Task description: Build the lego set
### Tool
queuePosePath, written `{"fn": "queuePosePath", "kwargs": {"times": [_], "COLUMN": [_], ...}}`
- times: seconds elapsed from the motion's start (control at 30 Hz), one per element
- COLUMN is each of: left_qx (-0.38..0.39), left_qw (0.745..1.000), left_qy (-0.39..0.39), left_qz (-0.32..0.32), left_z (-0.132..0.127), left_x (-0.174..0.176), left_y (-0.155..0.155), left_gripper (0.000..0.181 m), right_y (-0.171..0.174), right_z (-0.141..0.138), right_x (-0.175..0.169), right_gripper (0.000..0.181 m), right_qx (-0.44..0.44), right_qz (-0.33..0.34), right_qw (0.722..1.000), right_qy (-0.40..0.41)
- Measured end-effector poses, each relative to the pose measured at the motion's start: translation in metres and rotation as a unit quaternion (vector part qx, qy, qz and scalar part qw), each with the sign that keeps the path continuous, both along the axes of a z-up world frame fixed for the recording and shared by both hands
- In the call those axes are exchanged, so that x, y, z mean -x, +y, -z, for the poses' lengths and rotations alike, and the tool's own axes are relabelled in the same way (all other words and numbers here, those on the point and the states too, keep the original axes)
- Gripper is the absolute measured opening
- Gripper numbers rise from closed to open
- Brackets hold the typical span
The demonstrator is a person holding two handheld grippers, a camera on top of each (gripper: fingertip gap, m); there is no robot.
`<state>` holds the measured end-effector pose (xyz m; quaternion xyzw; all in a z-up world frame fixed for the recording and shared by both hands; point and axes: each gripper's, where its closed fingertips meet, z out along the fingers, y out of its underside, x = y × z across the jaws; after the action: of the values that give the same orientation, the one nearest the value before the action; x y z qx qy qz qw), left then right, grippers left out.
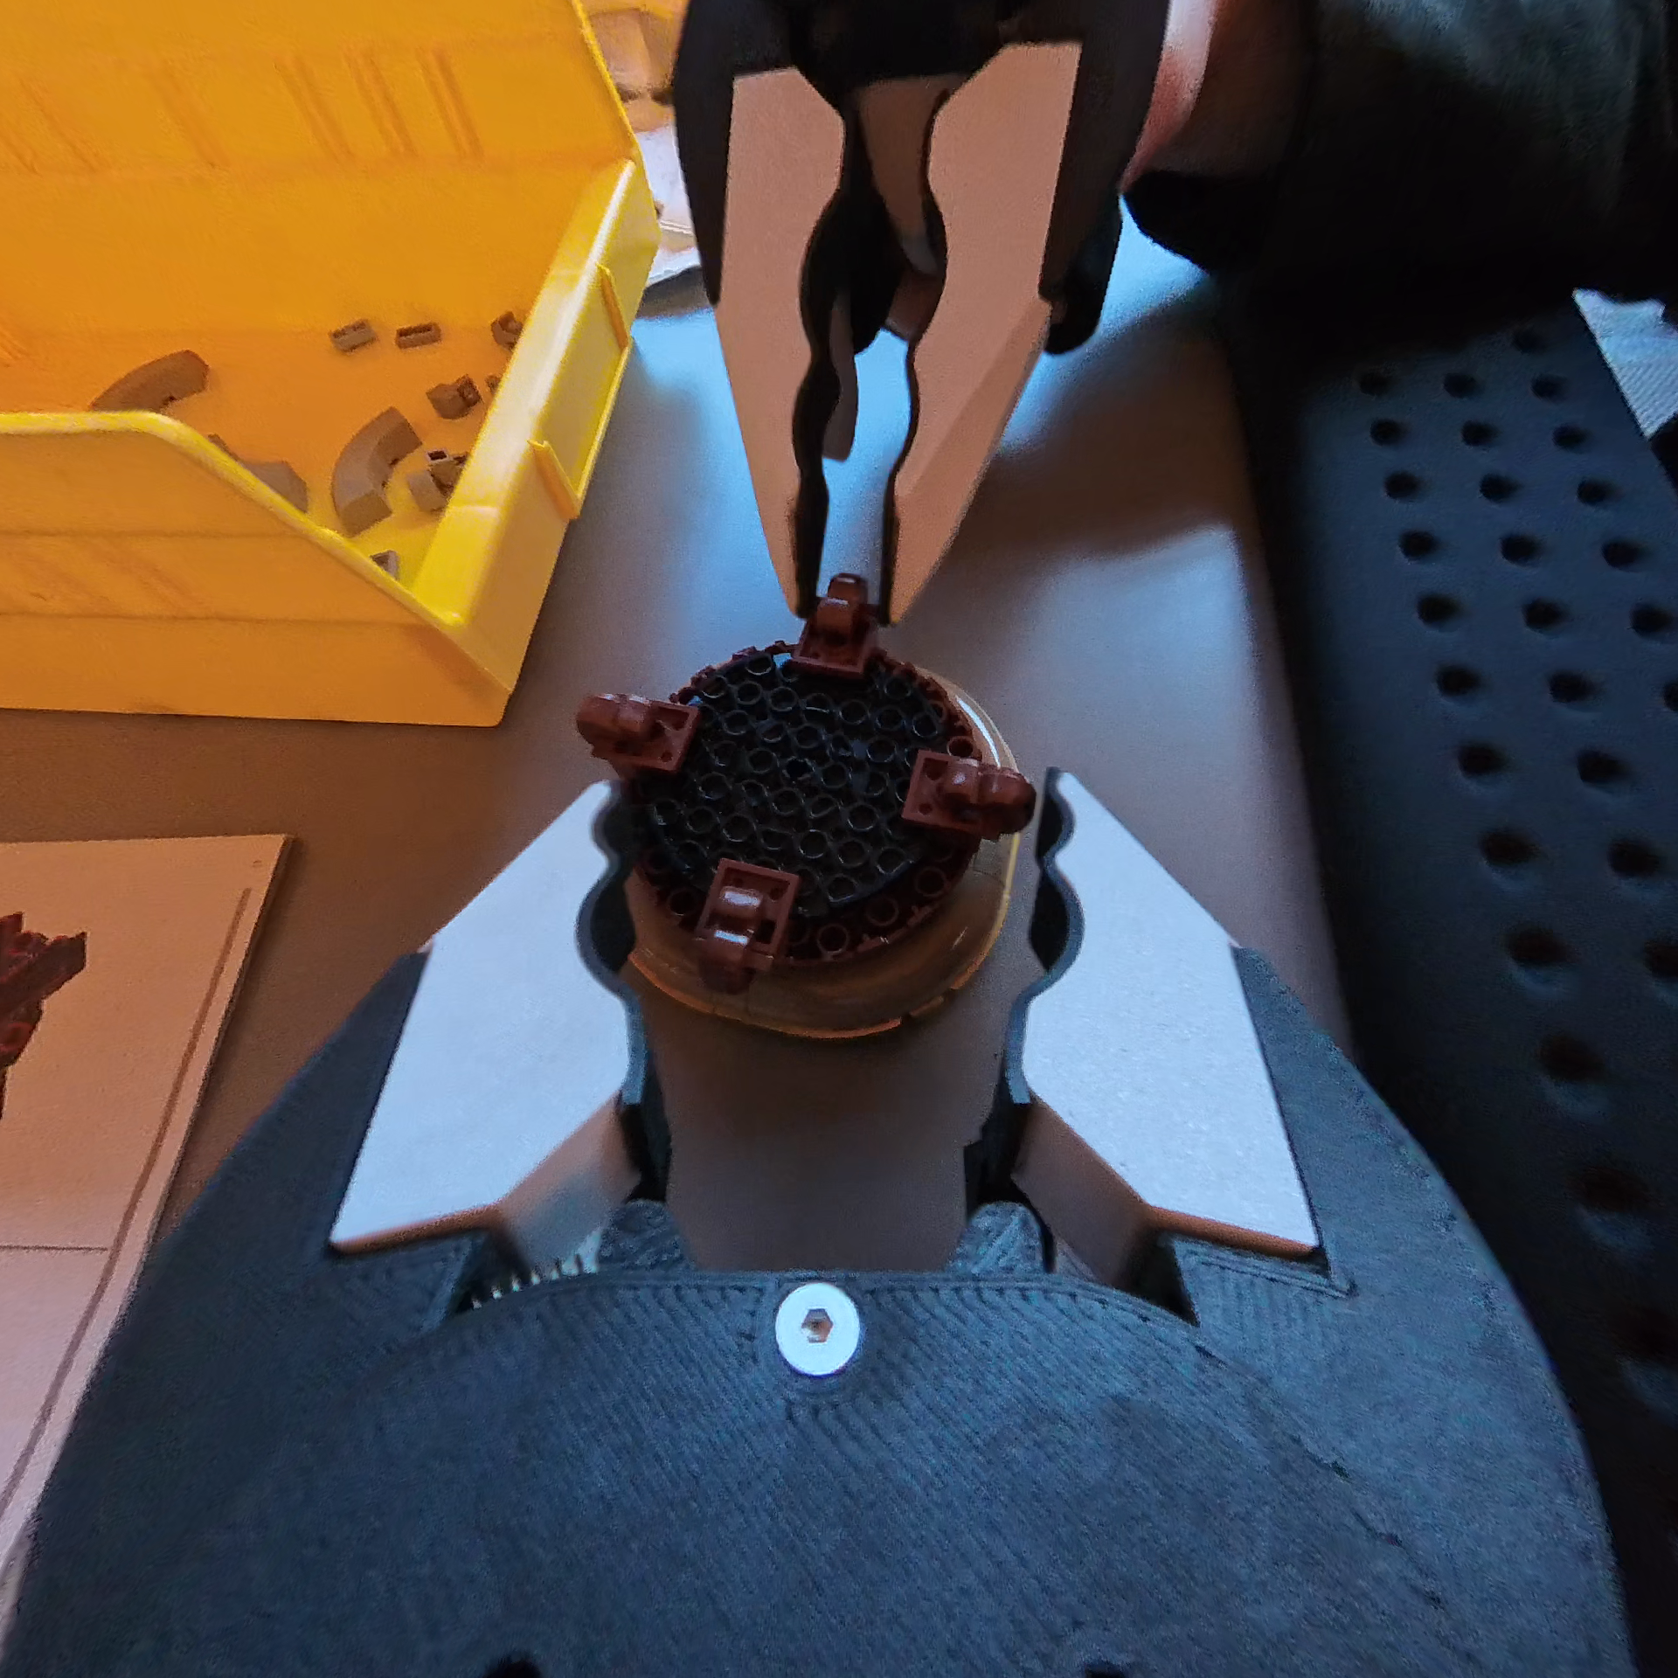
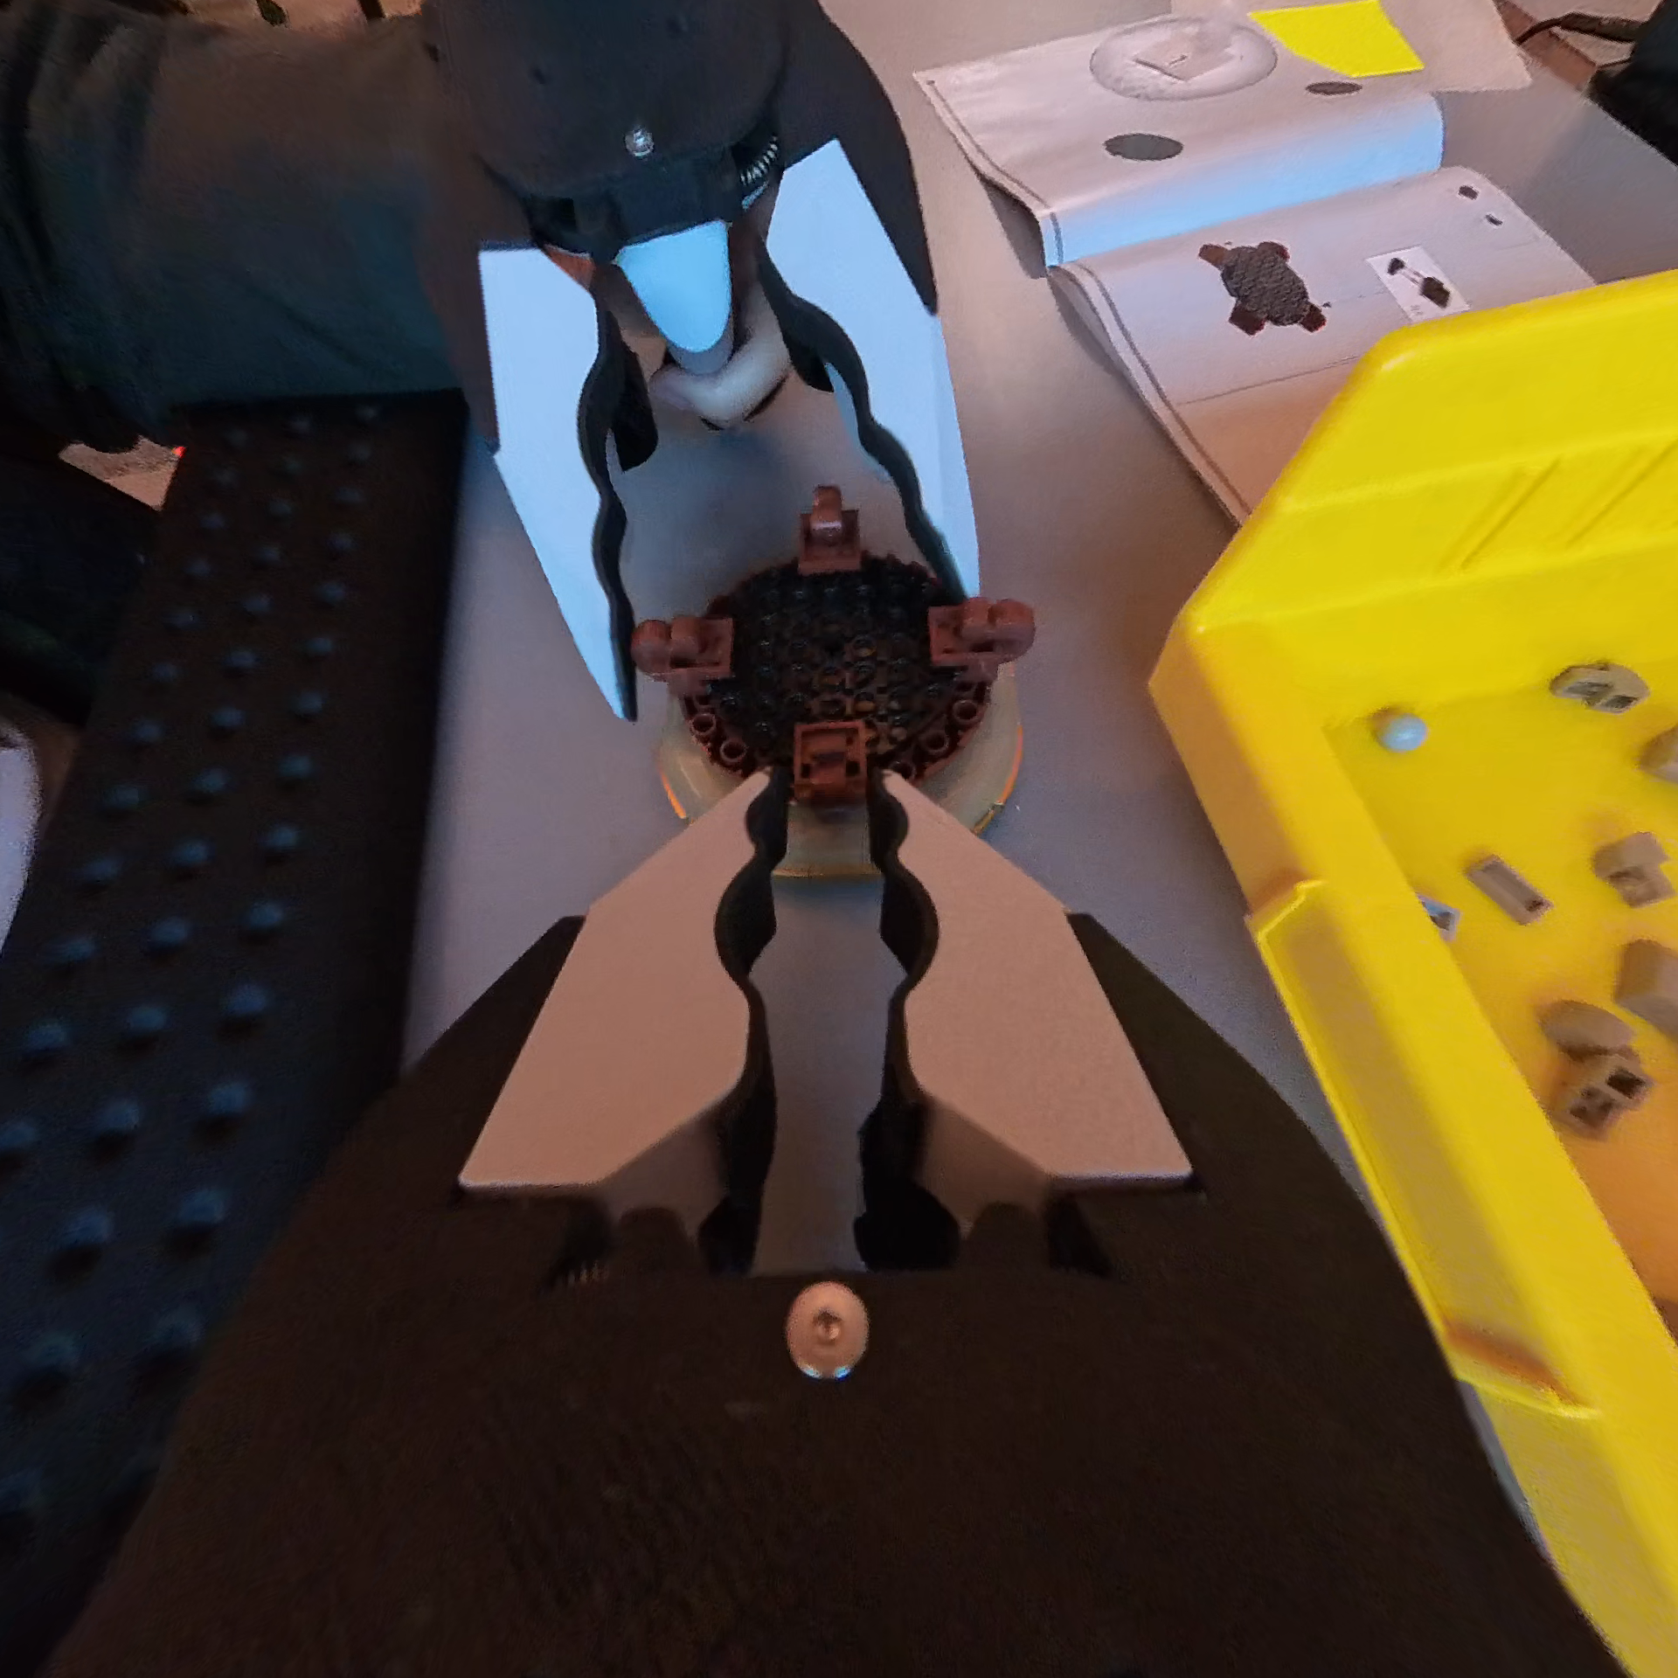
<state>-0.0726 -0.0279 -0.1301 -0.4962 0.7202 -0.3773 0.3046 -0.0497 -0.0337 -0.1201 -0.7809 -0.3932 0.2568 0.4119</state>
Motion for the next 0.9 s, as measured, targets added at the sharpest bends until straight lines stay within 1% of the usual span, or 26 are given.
{"fn": "queuePosePath", "kwargs": {"times": [0.03,0.13,0.2,0.3,0.33,0.43,0.47,0.57,0.77,0.9], "left_qx": [0.014,0.072,0.095,0.111,0.106,0.069,0.064,0.072,0.106,0.086], "left_qw": [1.0,0.997,0.995,0.993,0.994,0.997,0.997,0.996,0.993,0.995], "left_qy": [0.0,0.009,0.013,0.001,0.0,0.001,0.0,-0.001,0.004,0.006], "left_qz": [-0.002,-0.008,-0.016,-0.024,-0.029,-0.042,-0.045,-0.046,-0.053,-0.048], "left_z": [-0.002,-0.004,-0.003,-0.007,-0.006,-0.002,-0.001,-0.001,-0.002,0.001], "left_x": [0.0,-0.002,-0.006,-0.014,-0.015,-0.015,-0.015,-0.014,-0.012,-0.012], "left_y": [0.0,-0.003,-0.002,-0.002,0.0,0.007,0.008,0.008,0.008,0.006], "left_gripper": [0.095,0.107,0.109,0.1,0.097,0.079,0.075,0.075,0.073,0.073], "right_y": [0.0,0.002,0.003,0.004,0.004,0.002,0.001,0.001,0.003,-0.001], "right_z": [0.001,0.0,-0.001,0.001,0.001,0.001,0.001,0.0,-0.004,0.001], "right_x": [0.001,0.002,0.004,0.007,0.008,0.009,0.011,0.012,0.013,0.013], "right_gripper": [0.015,0.014,0.014,0.014,0.014,0.013,0.013,0.013,0.013,0.014], "right_qx": [0.0,-0.003,-0.001,-0.004,-0.009,-0.044,-0.042,-0.018,-0.003,0.01], "right_qz": [-0.003,-0.005,-0.004,-0.005,-0.008,-0.017,-0.018,-0.012,-0.004,-0.019], "right_qw": [1.0,1.0,1.0,1.0,1.0,0.999,0.999,1.0,1.0,0.999], "right_qy": [0.002,0.008,0.015,0.014,0.011,-0.023,-0.022,-0.001,0.029,0.032]}}
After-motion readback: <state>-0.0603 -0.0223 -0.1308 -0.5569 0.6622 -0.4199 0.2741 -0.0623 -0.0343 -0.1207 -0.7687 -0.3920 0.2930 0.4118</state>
